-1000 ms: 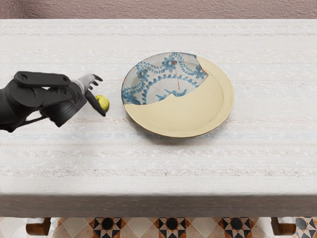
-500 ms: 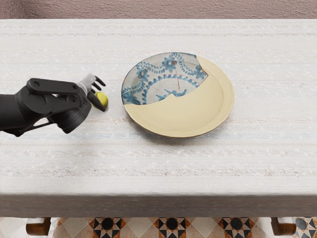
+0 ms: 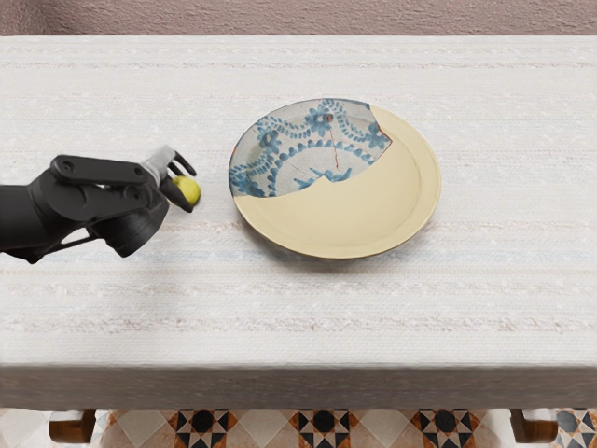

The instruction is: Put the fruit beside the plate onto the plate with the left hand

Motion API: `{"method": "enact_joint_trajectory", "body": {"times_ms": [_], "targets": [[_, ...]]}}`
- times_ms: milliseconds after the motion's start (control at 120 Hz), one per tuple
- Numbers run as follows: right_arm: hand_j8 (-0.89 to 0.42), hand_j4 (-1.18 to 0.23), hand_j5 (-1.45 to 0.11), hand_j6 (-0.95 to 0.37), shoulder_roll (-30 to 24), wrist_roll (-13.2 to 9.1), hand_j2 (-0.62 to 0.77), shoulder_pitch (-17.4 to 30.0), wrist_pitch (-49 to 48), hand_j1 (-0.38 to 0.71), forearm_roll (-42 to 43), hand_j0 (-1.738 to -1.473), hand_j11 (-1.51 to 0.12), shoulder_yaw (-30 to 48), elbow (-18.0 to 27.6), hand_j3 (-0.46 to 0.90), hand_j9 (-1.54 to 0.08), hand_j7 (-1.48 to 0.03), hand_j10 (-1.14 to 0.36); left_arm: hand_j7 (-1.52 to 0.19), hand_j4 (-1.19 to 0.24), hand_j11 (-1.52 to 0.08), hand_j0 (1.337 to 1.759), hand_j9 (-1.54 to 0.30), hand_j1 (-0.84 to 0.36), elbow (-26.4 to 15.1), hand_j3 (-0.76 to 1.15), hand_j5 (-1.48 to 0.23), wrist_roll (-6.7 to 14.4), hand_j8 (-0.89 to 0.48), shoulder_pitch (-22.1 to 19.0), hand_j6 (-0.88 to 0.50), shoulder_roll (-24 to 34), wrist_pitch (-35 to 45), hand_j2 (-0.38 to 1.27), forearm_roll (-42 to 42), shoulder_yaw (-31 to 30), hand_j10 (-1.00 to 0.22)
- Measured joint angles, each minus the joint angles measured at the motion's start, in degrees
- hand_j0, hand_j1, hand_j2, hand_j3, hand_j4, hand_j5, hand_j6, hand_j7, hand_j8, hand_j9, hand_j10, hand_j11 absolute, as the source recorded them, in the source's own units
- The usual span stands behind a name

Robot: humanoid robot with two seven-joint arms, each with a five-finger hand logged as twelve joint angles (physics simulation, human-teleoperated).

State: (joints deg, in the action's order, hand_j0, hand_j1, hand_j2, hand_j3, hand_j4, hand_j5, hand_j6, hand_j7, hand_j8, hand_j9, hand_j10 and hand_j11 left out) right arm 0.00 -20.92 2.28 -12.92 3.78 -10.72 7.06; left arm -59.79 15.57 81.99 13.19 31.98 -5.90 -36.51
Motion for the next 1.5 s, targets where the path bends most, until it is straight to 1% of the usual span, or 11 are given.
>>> {"method": "enact_joint_trajectory", "body": {"times_ms": [242, 250, 283, 858, 1050, 1175, 1183, 1225, 1375, 1425, 1500], "targets": [[0.00, 0.00, 0.00, 0.00, 0.0, 0.0, 0.00, 0.0, 0.0, -0.35, 0.0, -1.658, 0.00, 0.0, 0.0, 0.00, 0.00, 0.00, 0.00, -0.80, -0.60, -0.81, 1.657, -0.80, -0.27, 0.3, 0.00, -0.80, 0.0, -0.52, 0.5, -0.49, 0.4, 0.0, 0.33, 0.4, 0.0, -0.60], [0.00, 0.00, 0.00, 0.00, 0.0, 0.0, 0.00, 0.0, 0.0, -0.35, 0.0, -1.658, 0.00, 0.0, 0.0, 0.00, 0.00, 0.00, 0.00, -0.80, -0.60, -0.81, 1.656, -0.80, -0.26, 0.3, 0.00, -0.80, 0.0, -0.52, 0.6, -0.49, 0.5, 0.0, 0.29, 0.5, 0.0, -0.60], [0.00, 0.00, 0.00, 0.00, 0.0, 0.0, 0.00, 0.0, 0.0, -0.35, 0.0, -1.658, 0.00, 0.0, 0.0, 0.00, 0.00, 0.00, 0.00, -0.80, -0.60, -0.80, 1.657, -0.80, -0.28, 0.3, 0.00, -0.80, 0.0, -0.51, 1.2, -0.49, 0.5, 0.0, 0.36, 0.5, 0.0, -0.60], [0.00, 0.00, 0.00, 0.00, 0.0, 0.0, 0.00, 0.0, 0.0, -0.35, 0.0, -1.658, 0.00, 0.0, 0.0, 0.00, 0.00, 0.00, 0.00, -0.78, -0.60, -0.79, 1.658, -0.79, -0.30, 0.3, 0.00, -0.79, -0.2, -0.52, 10.7, -0.49, -0.1, -0.2, 0.37, 1.0, 0.6, -0.60], [0.00, 0.00, 0.00, 0.00, 0.0, 0.0, 0.00, 0.0, 0.0, -0.35, 0.0, -1.658, 0.00, 0.0, 0.0, 0.00, 0.00, 0.00, 0.00, -0.78, -0.60, -0.78, 1.658, -0.78, -0.30, 0.2, 0.00, -0.79, -0.3, -0.51, 13.0, -0.49, -7.2, -0.2, 0.39, 1.8, 0.8, -0.60], [0.00, 0.00, 0.00, 0.00, 0.0, 0.0, 0.00, 0.0, 0.0, -0.35, 0.0, -1.658, 0.00, 0.0, 0.0, 0.00, 0.00, 0.00, 0.00, -0.78, -0.59, -0.78, 1.658, -0.78, -0.31, 0.0, 0.00, -0.79, -0.3, -0.53, 13.2, -0.48, -9.6, -0.3, 0.42, 2.7, 1.6, -0.60], [0.00, 0.00, 0.00, 0.00, 0.0, 0.0, 0.00, 0.0, 0.0, -0.35, 0.0, -1.658, 0.00, 0.0, 0.0, 0.00, 0.00, 0.00, 0.00, -0.78, -0.59, -0.78, 1.658, -0.78, -0.29, 0.0, 0.00, -0.79, -0.3, -0.54, 13.2, -0.49, -9.6, -0.3, 0.34, 2.7, 1.7, -0.60], [0.00, 0.00, 0.00, 0.00, 0.0, 0.0, 0.00, 0.0, 0.0, -0.35, 0.0, -1.658, 0.00, 0.0, 0.0, 0.00, 0.00, 0.00, 0.00, -0.76, -0.58, -0.76, 1.658, -0.76, -0.28, -0.1, 0.00, -0.78, -0.3, -0.53, 13.2, -0.48, -10.1, -0.4, 0.34, 2.8, 1.9, -0.58], [0.00, 0.00, 0.00, 0.00, 0.0, 0.0, 0.00, 0.0, 0.0, -0.35, 0.0, -1.658, 0.00, 0.0, 0.0, 0.00, 0.00, 0.00, 0.00, -0.39, -0.29, -0.39, 1.658, -0.39, 0.03, -0.6, 0.00, -0.39, -0.4, -0.27, 14.4, -0.25, -10.0, -1.0, 0.17, 2.9, 3.0, -0.30], [0.00, 0.00, 0.00, 0.00, 0.0, 0.0, 0.00, 0.0, 0.0, -0.35, 0.0, -1.658, 0.00, 0.0, 0.0, 0.00, 0.00, 0.00, 0.00, -0.31, -0.23, -0.31, 1.658, -0.31, 0.10, -0.8, 0.00, -0.31, -0.4, -0.22, 15.0, -0.19, -9.2, -3.7, 0.13, 2.9, 3.9, -0.23], [0.00, 0.00, 0.00, 0.00, 0.0, 0.0, 0.00, 0.0, 0.0, -0.35, 0.0, -1.658, 0.00, 0.0, 0.0, 0.00, 0.00, 0.00, 0.00, -0.22, -0.17, -0.22, 1.658, -0.22, 0.17, -0.9, 0.00, -0.22, -0.4, -0.15, 15.1, -0.14, -4.8, -9.6, 0.09, 2.9, 6.0, -0.17]]}}
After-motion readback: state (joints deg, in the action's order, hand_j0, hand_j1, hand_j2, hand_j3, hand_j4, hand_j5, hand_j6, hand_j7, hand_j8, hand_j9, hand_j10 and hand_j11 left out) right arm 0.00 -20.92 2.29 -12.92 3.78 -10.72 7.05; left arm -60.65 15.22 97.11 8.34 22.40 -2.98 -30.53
